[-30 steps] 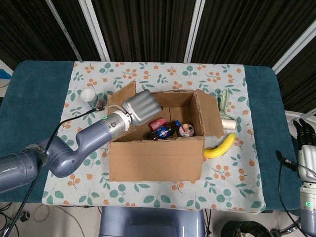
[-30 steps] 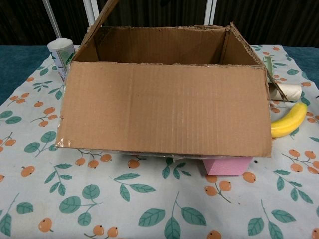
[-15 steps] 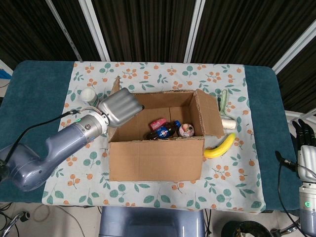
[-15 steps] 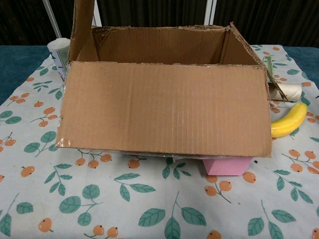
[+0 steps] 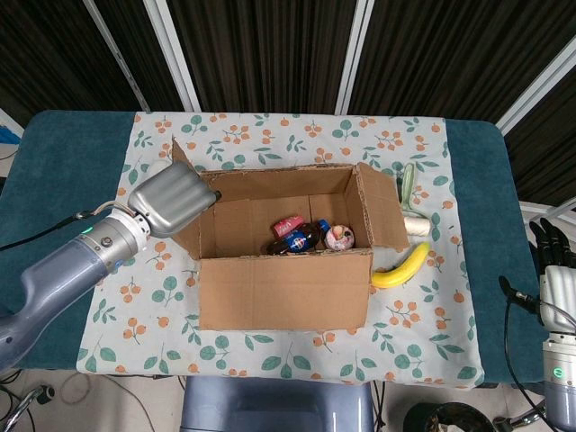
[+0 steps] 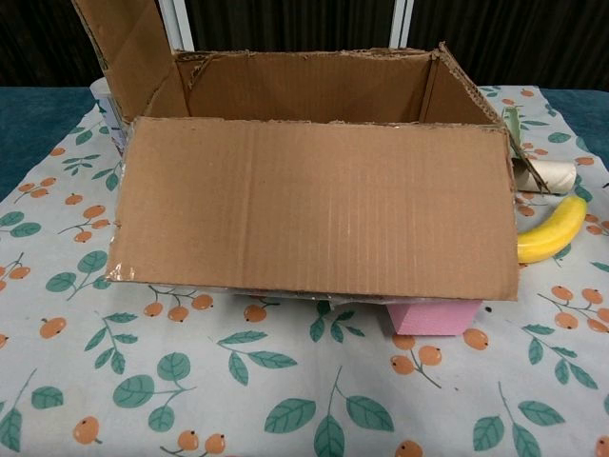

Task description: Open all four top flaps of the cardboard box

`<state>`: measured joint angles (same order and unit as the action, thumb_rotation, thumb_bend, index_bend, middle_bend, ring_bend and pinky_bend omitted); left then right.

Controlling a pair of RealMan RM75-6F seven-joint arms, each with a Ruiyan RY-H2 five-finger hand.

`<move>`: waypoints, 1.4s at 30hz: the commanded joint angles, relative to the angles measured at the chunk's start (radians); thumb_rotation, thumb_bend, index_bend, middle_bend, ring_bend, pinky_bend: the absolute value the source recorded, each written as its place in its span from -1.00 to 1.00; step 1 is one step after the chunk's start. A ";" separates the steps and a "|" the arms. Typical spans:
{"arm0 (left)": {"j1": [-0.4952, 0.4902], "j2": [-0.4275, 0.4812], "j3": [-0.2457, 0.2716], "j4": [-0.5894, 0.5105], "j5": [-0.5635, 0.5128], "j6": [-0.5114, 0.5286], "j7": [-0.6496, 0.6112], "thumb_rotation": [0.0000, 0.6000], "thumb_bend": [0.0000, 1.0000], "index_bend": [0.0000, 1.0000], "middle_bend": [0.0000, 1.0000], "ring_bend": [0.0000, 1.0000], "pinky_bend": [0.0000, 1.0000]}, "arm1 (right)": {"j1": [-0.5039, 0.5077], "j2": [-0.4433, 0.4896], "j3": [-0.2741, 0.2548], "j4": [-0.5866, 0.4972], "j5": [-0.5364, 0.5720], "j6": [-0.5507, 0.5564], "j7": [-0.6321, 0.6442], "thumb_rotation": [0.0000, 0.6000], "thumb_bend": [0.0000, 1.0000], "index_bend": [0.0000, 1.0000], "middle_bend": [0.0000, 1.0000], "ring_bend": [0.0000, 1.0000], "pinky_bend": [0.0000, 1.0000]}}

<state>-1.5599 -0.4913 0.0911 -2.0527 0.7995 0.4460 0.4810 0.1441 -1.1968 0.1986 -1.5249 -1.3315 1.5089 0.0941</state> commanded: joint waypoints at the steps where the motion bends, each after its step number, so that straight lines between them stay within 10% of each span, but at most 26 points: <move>1: 0.044 0.070 -0.012 -0.043 0.040 -0.003 -0.017 1.00 1.00 -0.19 0.37 -0.04 0.04 | -0.001 0.000 0.001 0.000 0.001 -0.001 0.000 1.00 -0.37 -0.98 -1.00 -1.00 -0.55; 10: 0.203 0.169 -0.015 -0.102 0.123 -0.010 -0.068 1.00 1.00 -0.20 0.36 -0.04 0.04 | -0.003 0.000 0.003 -0.006 -0.003 -0.004 0.000 1.00 -0.37 -0.98 -1.00 -1.00 -0.55; 29: 0.506 0.054 -0.019 -0.022 0.241 0.127 -0.162 1.00 0.95 -0.23 0.29 -0.09 0.02 | -0.007 0.004 0.010 -0.012 -0.001 -0.009 0.003 1.00 -0.37 -0.97 -1.00 -1.00 -0.55; 36: 0.751 -0.088 -0.047 -0.041 0.277 0.544 -0.299 1.00 -0.22 -0.84 -0.67 -0.85 -0.71 | -0.008 0.005 0.010 -0.010 -0.001 -0.014 0.001 1.00 -0.37 -0.97 -1.00 -1.00 -0.55; 42: 1.084 -0.442 -0.021 0.088 0.367 1.077 -0.273 1.00 -0.60 -1.00 -1.00 -1.00 -1.00 | -0.008 0.010 -0.003 -0.012 -0.009 -0.022 -0.039 1.00 -0.45 -0.99 -1.00 -1.00 -0.55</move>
<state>-0.7480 -0.6480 0.0591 -2.0630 1.0949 1.1505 0.2246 0.1359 -1.1894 0.2005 -1.5346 -1.3379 1.4900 0.0681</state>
